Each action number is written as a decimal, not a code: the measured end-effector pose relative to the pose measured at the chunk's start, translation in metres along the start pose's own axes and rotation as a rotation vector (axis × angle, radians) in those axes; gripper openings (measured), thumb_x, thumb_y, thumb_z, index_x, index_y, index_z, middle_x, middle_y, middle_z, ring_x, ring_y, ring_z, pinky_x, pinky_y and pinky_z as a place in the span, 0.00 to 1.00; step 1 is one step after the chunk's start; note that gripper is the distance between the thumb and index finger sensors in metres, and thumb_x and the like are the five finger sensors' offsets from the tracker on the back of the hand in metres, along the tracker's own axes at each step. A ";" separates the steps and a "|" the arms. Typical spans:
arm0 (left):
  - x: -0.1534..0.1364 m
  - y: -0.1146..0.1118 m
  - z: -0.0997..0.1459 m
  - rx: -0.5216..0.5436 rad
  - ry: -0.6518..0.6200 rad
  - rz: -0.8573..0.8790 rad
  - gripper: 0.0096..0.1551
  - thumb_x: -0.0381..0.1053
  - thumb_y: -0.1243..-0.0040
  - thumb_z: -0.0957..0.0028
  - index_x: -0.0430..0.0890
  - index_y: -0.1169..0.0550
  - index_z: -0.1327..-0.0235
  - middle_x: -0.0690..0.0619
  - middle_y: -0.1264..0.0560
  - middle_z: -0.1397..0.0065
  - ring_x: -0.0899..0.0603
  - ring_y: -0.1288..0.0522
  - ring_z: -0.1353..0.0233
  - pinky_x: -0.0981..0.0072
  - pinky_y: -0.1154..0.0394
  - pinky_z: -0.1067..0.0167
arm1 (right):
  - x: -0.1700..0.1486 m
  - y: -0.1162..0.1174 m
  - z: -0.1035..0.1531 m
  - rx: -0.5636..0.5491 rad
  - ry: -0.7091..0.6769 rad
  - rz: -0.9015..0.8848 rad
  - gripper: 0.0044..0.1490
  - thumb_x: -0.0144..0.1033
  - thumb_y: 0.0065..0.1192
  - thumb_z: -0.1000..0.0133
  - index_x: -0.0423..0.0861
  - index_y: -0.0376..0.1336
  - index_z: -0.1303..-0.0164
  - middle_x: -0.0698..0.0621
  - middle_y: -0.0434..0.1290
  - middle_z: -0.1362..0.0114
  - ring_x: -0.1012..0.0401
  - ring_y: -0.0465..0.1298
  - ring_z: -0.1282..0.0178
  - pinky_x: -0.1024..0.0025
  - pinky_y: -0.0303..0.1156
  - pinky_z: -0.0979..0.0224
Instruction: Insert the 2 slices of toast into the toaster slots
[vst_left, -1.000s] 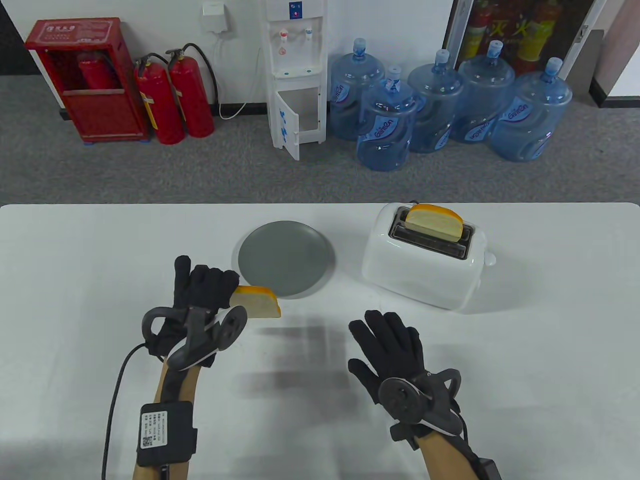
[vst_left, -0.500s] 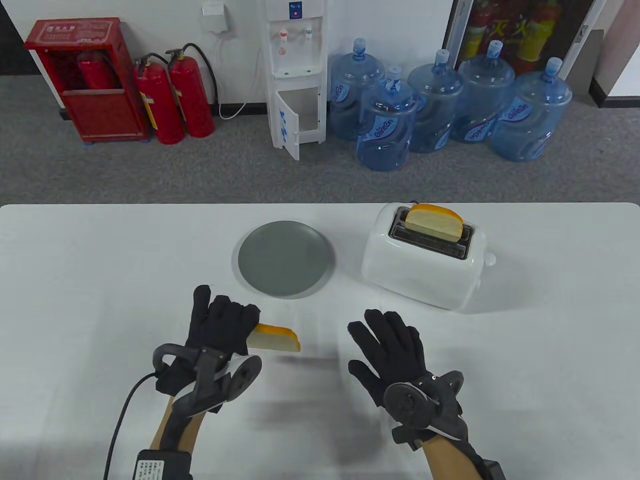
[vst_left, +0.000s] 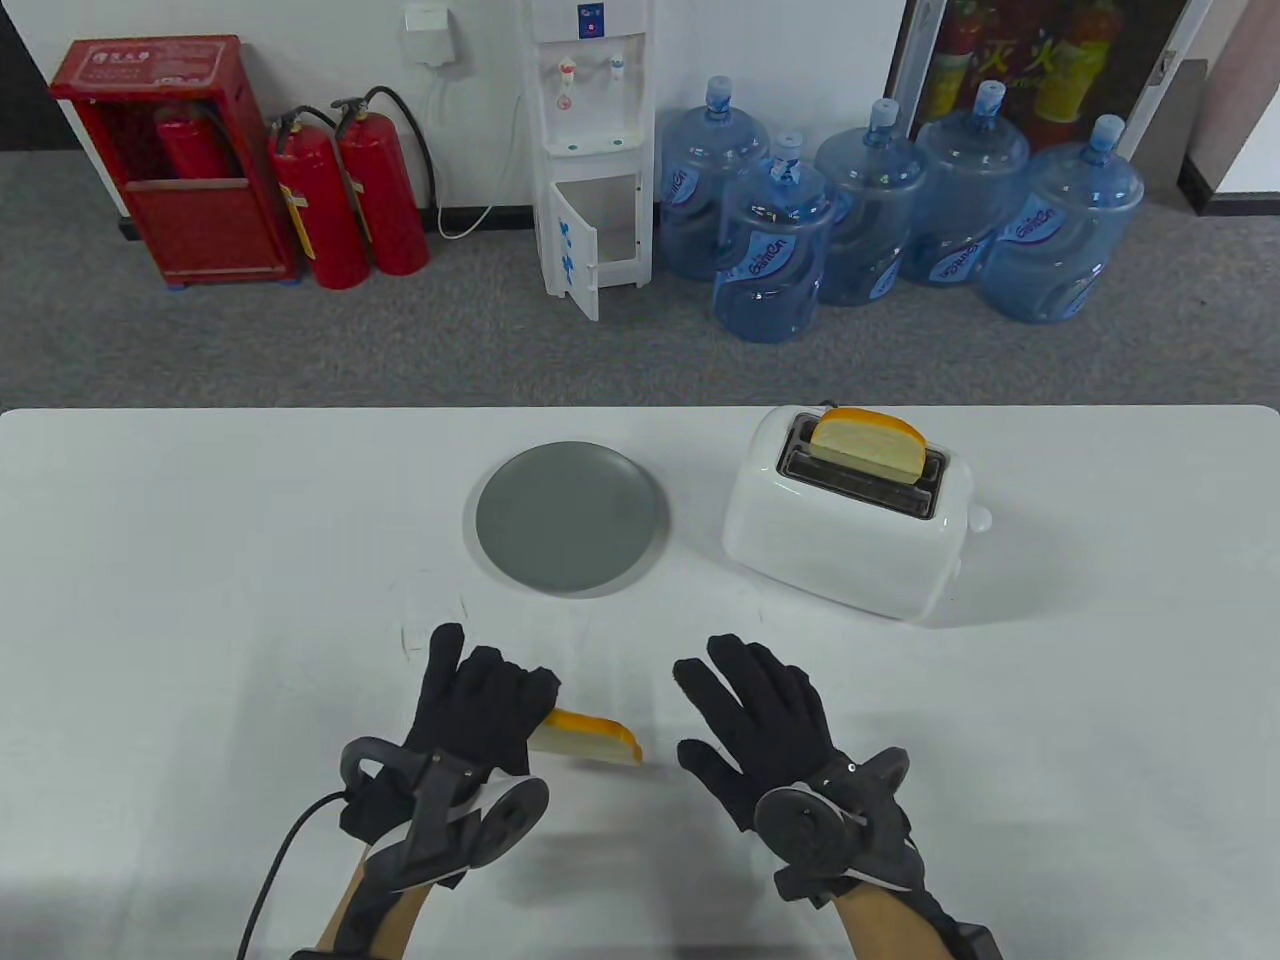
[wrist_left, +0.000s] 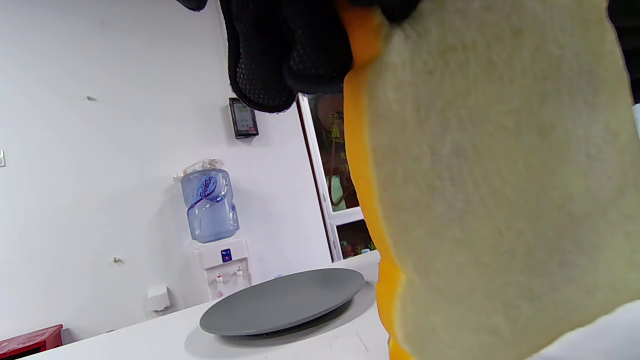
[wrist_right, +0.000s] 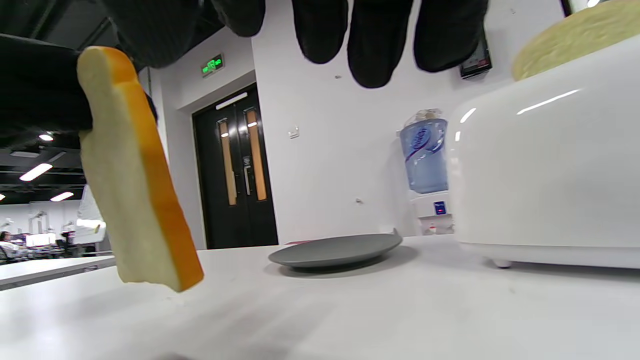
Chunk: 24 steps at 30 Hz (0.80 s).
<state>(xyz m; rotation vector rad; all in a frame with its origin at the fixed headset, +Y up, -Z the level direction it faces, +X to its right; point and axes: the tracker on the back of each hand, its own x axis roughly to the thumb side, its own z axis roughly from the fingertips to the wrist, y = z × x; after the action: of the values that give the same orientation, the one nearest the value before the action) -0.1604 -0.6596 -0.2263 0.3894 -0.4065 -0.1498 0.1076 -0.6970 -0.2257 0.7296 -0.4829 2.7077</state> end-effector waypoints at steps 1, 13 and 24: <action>0.001 0.000 0.001 0.001 -0.003 0.009 0.25 0.47 0.53 0.44 0.59 0.24 0.34 0.56 0.21 0.40 0.44 0.24 0.25 0.41 0.47 0.18 | 0.002 0.000 0.000 0.010 -0.023 -0.024 0.45 0.62 0.47 0.29 0.61 0.39 0.05 0.44 0.46 0.02 0.42 0.59 0.08 0.36 0.58 0.13; 0.009 -0.002 0.003 0.023 -0.046 0.059 0.25 0.47 0.53 0.44 0.58 0.24 0.34 0.55 0.21 0.40 0.44 0.24 0.25 0.41 0.47 0.18 | 0.027 0.000 0.003 -0.065 -0.151 -0.094 0.48 0.64 0.49 0.31 0.68 0.30 0.09 0.44 0.48 0.03 0.45 0.65 0.11 0.40 0.61 0.13; 0.024 0.004 0.005 0.051 -0.109 0.085 0.25 0.47 0.53 0.44 0.58 0.24 0.34 0.55 0.21 0.40 0.44 0.24 0.25 0.41 0.47 0.18 | 0.053 0.009 0.005 -0.083 -0.251 -0.050 0.47 0.61 0.54 0.32 0.69 0.33 0.11 0.46 0.54 0.06 0.49 0.73 0.17 0.45 0.69 0.16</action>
<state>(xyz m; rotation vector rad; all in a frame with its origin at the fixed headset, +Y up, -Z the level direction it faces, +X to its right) -0.1403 -0.6627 -0.2118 0.4148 -0.5345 -0.0776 0.0626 -0.6967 -0.1963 1.0491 -0.6214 2.5444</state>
